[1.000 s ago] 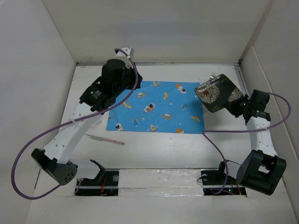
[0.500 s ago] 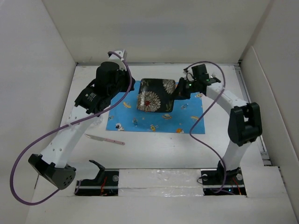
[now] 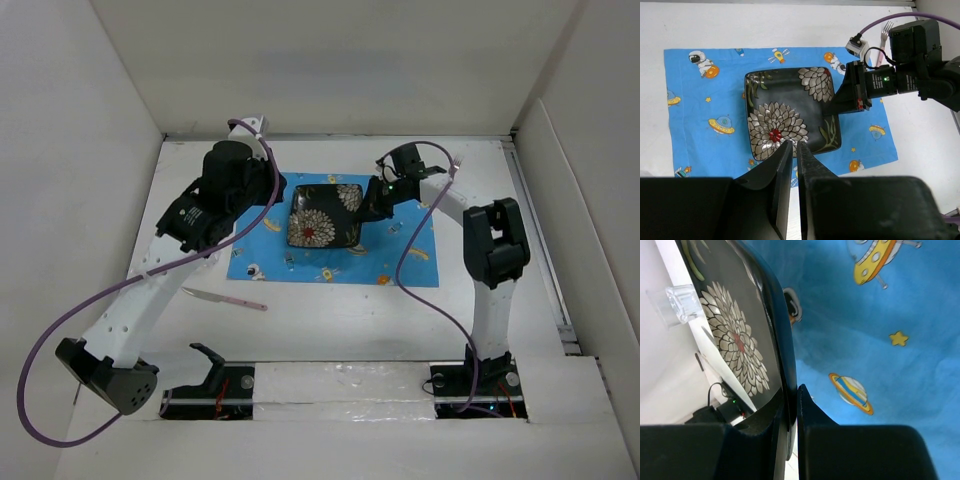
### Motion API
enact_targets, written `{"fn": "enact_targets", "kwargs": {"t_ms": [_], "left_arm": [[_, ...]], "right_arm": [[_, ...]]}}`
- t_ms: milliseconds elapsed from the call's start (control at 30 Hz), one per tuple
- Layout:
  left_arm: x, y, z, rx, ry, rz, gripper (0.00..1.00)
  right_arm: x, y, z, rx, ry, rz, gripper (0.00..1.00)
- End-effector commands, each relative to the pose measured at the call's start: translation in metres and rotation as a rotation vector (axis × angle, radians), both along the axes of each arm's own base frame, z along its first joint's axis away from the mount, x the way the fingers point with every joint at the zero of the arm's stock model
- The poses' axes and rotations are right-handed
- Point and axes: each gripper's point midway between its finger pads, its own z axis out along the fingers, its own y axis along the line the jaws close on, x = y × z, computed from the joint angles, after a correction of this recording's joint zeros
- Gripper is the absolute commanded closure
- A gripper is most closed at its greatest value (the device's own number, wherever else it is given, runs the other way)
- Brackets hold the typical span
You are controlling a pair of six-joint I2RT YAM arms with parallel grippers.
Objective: Set the dinner table for one person
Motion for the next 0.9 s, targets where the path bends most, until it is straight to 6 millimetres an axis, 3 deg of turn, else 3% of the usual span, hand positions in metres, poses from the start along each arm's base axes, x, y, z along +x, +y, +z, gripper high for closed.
{"fn": "enact_targets", "kwargs": {"t_ms": [0,133,400,533,600,667,733,867], "left_arm": [[-0.003,0.001,0.007,-0.027,-0.028,0.005,0.93],[-0.002,0.000,0.005,-0.027,-0.024,0.004,0.92],[0.003,-0.004,0.001,-0.025,-0.010,0.000,0.90],[0.006,-0.003,0.001,-0.019,-0.011,0.016,0.84],[0.011,-0.001,-0.001,-0.015,-0.006,0.044,0.79],[0.012,0.002,-0.002,-0.009,-0.004,0.061,0.77],[0.015,0.003,-0.004,-0.015,0.004,0.081,0.75],[0.016,0.006,0.001,-0.041,0.001,0.120,0.67]], "right_arm": [[0.022,0.015,0.043,0.128,-0.130,0.058,1.00],[0.020,0.012,0.017,0.088,-0.079,0.066,1.00],[0.026,-0.002,-0.011,0.014,-0.030,0.061,1.00],[0.025,-0.011,-0.020,-0.061,-0.008,0.064,0.64],[0.029,-0.014,-0.005,-0.083,-0.054,0.056,0.53],[0.035,-0.021,-0.001,-0.103,-0.072,0.036,0.48],[0.039,-0.028,0.018,-0.117,-0.114,0.017,0.42],[0.052,-0.050,0.059,-0.148,-0.220,-0.045,0.41]]}}
